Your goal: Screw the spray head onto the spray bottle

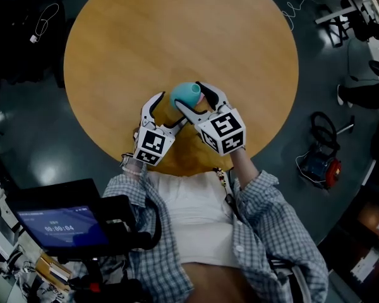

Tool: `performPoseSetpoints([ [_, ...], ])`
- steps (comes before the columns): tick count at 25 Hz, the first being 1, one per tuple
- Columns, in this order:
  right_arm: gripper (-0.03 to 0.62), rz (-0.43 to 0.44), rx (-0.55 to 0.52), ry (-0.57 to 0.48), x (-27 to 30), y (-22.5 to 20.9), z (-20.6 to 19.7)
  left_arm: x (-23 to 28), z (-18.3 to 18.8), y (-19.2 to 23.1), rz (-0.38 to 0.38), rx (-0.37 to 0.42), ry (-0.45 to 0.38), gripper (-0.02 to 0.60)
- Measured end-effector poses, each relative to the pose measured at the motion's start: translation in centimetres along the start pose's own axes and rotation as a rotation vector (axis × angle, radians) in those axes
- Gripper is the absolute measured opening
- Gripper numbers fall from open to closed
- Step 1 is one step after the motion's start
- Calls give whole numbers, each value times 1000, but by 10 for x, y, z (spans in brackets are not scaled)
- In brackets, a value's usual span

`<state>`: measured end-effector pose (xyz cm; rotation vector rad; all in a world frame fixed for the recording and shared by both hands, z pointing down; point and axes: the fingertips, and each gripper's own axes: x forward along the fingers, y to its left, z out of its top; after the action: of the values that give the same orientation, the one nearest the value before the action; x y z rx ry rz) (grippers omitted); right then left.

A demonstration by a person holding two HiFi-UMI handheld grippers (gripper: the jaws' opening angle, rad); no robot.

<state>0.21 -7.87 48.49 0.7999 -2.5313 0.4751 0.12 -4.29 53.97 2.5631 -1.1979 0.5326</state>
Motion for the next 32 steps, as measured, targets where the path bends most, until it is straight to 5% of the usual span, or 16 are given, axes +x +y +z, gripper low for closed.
performPoseSetpoints([
  [8, 308, 79, 49, 4, -4, 33, 2, 6, 4, -8, -20, 39, -12, 410],
  [13, 307, 102, 81, 5, -6, 32, 2, 5, 5, -6, -27, 103, 4, 410],
  [20, 307, 99, -25, -63, -8, 34, 9, 5, 12, -3, -25, 90, -29, 410],
  [25, 307, 112, 45, -48, -23, 22, 1, 7, 10, -11, -42, 112, -19, 410],
  [28, 307, 60, 108, -53, -42, -3, -3, 8, 10, -15, -48, 106, -22, 410],
  [32, 307, -119, 95, 44, -60, -63, -30, 5, 9, -10, -34, 78, -33, 410],
])
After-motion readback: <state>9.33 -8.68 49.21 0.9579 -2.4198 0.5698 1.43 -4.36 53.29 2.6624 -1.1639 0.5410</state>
